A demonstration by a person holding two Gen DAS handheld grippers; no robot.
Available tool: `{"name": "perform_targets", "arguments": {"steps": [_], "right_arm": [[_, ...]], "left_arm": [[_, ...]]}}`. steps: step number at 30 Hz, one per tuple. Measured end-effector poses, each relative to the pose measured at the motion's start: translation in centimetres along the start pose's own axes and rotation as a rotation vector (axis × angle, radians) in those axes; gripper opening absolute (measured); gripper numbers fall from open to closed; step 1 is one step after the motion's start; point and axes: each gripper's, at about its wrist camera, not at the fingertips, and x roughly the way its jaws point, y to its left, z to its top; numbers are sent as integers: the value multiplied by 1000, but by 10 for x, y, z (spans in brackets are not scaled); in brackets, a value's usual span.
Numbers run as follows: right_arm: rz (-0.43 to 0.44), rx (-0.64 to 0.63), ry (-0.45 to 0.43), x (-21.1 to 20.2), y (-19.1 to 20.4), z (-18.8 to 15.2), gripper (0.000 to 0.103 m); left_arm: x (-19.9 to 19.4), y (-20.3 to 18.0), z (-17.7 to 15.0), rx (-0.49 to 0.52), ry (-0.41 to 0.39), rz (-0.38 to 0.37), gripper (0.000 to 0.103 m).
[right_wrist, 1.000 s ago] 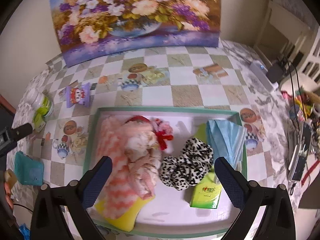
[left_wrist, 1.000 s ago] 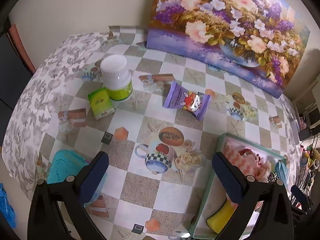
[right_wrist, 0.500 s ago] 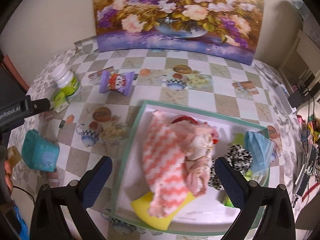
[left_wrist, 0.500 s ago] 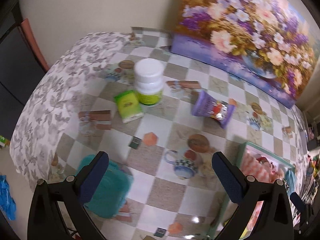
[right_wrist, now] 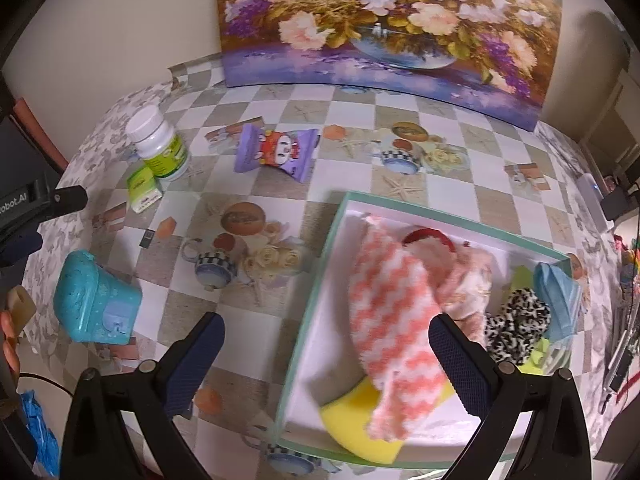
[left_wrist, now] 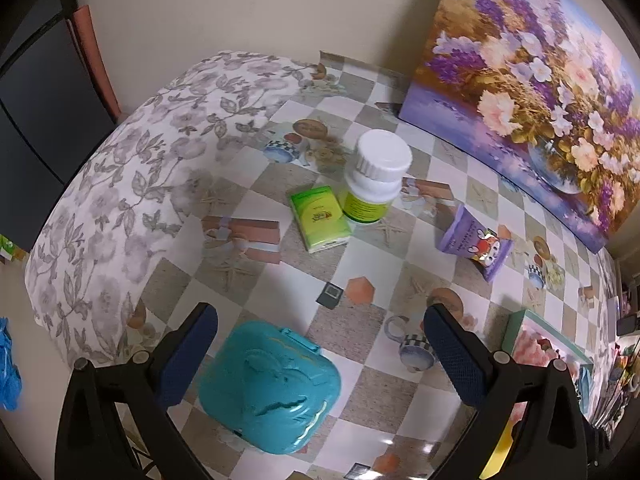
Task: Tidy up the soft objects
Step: 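Move both open grippers from the tray toward the green tissue pack and purple snack bag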
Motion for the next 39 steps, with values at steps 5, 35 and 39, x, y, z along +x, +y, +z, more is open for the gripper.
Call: {"name": "perform_targets", "arguments": {"steps": [5,35,39], "right_arm": [[1,-20,6,8,11,4,103],[4,8,-12,60,21,65,103],[24,16,-19,67,21,76,103]], "left_arm": [[6,1,1,5,15,-8,103],[51,8,38,-28,50,4,103],[62,4,40,-11,62,5,103]]}}
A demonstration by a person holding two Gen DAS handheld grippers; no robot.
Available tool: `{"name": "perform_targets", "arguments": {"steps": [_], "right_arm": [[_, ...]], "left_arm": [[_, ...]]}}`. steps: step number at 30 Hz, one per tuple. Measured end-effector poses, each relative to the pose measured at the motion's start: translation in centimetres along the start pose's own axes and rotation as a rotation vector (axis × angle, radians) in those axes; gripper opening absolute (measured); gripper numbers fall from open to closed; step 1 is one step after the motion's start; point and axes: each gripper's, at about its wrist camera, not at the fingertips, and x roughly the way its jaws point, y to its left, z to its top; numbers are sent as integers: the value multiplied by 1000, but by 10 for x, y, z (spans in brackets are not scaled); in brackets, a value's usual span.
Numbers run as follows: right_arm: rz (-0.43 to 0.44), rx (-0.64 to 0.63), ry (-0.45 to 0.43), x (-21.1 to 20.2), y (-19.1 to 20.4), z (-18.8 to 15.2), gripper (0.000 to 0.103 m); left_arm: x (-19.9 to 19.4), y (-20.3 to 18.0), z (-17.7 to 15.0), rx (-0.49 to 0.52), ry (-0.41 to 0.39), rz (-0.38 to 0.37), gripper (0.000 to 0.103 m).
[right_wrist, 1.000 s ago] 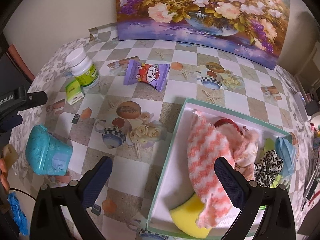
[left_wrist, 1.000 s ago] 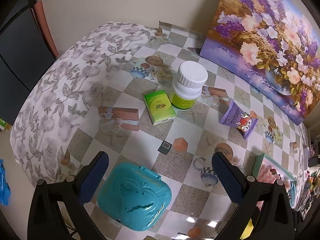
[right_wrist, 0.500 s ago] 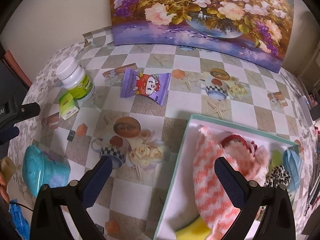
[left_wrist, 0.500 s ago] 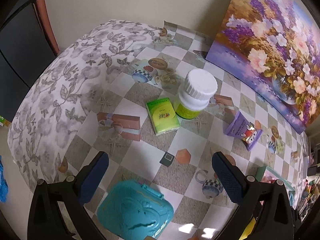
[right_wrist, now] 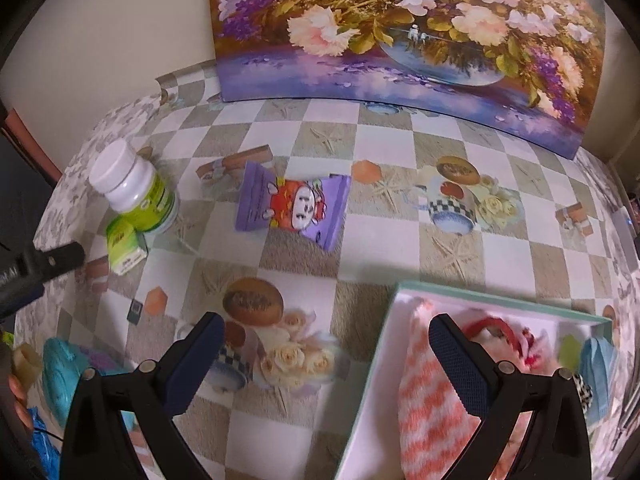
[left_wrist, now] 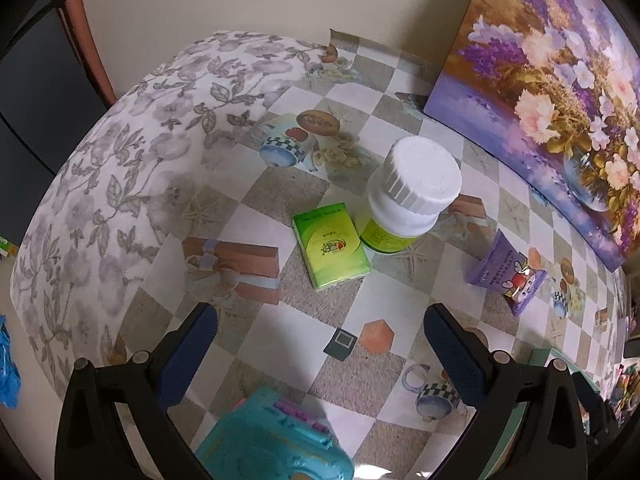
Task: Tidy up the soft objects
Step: 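Move both open grippers from the tray toward the green tissue pack and purple snack bag, then grasp the green tissue pack with the left gripper while the right gripper grasps the purple snack bag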
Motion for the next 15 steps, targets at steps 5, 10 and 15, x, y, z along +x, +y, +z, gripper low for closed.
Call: {"name": "perform_targets", "arguments": {"steps": [5,10,15], "right_arm": [[34,25,-18,7,-2,13,103],[54,24,-26,19,-1,25,103],[49,25,-14,35,-3,33,103]], "left_arm": [[11,-5,6,20,3,9,103],[19,-6,11,21,3,7,103],[34,-5,16,11,11,19,103]]}}
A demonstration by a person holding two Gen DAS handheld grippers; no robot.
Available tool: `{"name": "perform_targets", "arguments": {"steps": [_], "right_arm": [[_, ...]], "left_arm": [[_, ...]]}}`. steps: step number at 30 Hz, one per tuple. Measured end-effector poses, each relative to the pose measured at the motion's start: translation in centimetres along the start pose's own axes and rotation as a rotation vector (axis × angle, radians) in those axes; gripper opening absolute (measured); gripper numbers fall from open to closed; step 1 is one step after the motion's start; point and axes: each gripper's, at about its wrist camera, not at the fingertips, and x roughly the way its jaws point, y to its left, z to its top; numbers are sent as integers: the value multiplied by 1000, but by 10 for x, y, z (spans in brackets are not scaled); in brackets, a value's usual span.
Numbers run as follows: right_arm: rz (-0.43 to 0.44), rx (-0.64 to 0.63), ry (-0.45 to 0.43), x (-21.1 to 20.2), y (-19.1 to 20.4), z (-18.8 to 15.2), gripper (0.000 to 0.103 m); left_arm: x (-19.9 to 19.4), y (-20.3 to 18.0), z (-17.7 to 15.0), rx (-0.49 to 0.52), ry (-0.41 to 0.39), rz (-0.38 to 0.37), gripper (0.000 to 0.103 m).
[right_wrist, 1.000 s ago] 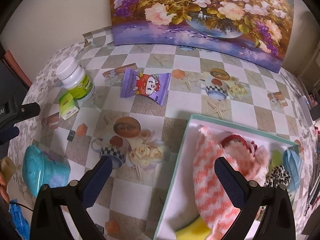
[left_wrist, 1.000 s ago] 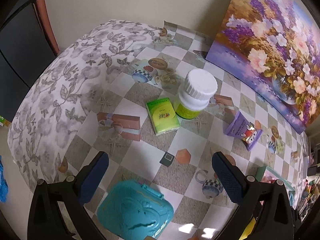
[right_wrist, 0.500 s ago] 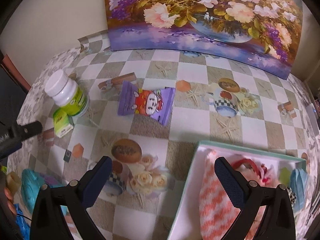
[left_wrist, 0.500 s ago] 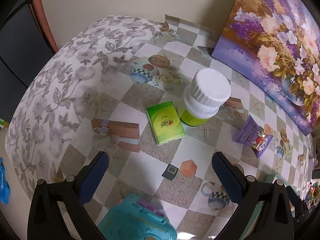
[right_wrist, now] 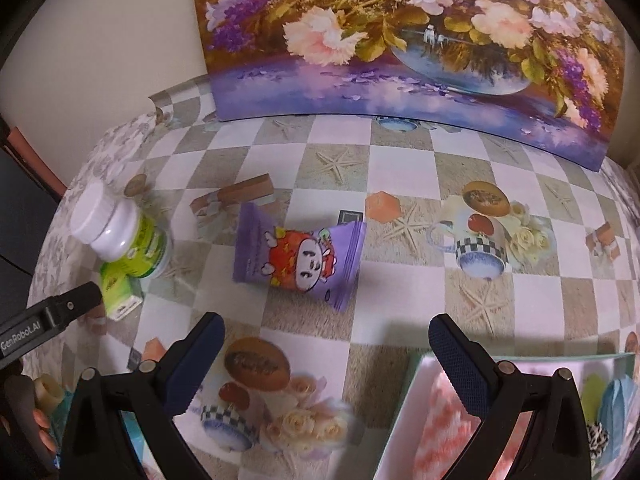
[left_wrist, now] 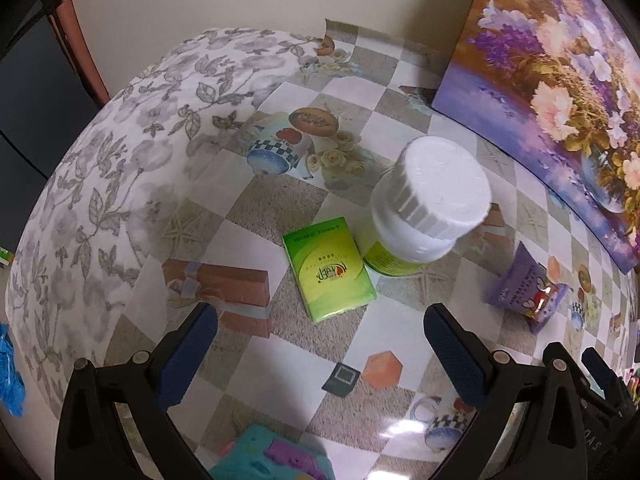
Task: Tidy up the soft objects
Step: 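Grasp the green tissue pack with the left gripper while the right gripper grasps the purple snack bag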
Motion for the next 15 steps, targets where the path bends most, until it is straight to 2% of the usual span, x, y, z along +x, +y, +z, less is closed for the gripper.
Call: {"name": "perform_targets", "arguments": {"steps": [10,15], "right_arm": [[21,2,8,18,0,11,103],[31,4,20,24,-4,15,103]], "left_arm": [[9,3,13,1,-11,20,103],[17,-7,17,75,-7,75,103]]}}
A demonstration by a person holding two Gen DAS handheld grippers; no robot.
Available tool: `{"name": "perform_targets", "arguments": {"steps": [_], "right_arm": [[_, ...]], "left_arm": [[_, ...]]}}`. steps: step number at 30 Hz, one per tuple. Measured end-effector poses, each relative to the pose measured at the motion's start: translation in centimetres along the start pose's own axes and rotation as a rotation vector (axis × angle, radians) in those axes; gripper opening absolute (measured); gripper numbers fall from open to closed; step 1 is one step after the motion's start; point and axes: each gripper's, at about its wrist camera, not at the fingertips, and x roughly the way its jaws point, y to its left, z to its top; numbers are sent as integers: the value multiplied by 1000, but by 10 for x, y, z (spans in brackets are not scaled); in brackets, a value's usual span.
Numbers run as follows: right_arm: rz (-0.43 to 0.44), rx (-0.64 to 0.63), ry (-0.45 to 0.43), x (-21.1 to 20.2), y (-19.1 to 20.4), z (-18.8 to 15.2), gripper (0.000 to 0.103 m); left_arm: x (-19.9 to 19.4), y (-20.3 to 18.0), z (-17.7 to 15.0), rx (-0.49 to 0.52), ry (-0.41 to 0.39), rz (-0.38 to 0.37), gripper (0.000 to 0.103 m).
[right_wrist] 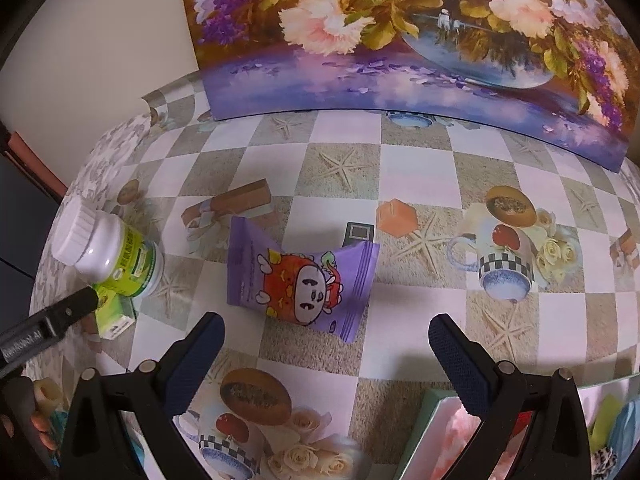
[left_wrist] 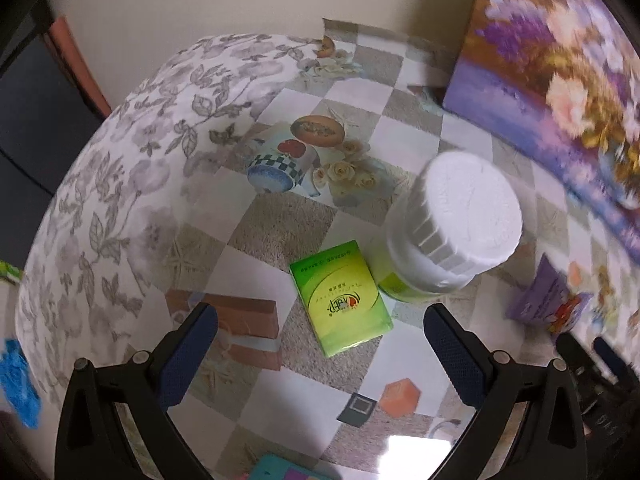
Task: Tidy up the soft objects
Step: 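Grasp the green tissue pack with the left gripper while the right gripper grasps the purple snack bag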
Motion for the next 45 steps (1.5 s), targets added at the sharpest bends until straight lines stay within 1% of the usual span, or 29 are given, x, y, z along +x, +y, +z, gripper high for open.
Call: {"name": "perform_targets", "arguments": {"steps": [4,7,10,12,14,17,19,22,24,28,31,34,40,42,45], "right_arm": [[9,-7,19,4,-3,4,103],[10,-44,36,3,-1,7,103],[-21,-117,53,0,4,15,103],[-22,-142,59,-1,5,22,103],[-12,-161,58,-2,6,30,103],[-47,-202,53,2,9,40,103],[-27,-238,62,6,14,44,103],[-13,-298,65,11,24,44,103],[-9,-353,69,15,33,41,103],[4,-414,69,20,44,37,103],[45,-430,76,22,49,36,103],[38,-431,99,27,49,34,103],[84,-395,139,29,39,25,103],[82,-402,143,29,39,21,103],[49,-415,138,30,40,19,103]], "left_arm": [[12,-14,2,87,34,66,103],[16,-22,5,137,54,66,103],[15,-31,9,200,51,66,103],[19,-34,10,227,68,61,103],[22,-32,11,225,77,43,103],[26,-27,12,207,90,27,103],[31,-25,13,201,100,29,103],[34,-22,14,197,100,31,103],[34,-20,15,190,101,19,103],[31,-18,16,207,86,27,103],[30,-16,16,201,82,25,103],[32,-15,15,200,87,20,103],[34,-14,15,197,97,24,103],[35,-14,15,199,100,31,103],[38,-16,16,217,99,51,103]]}}
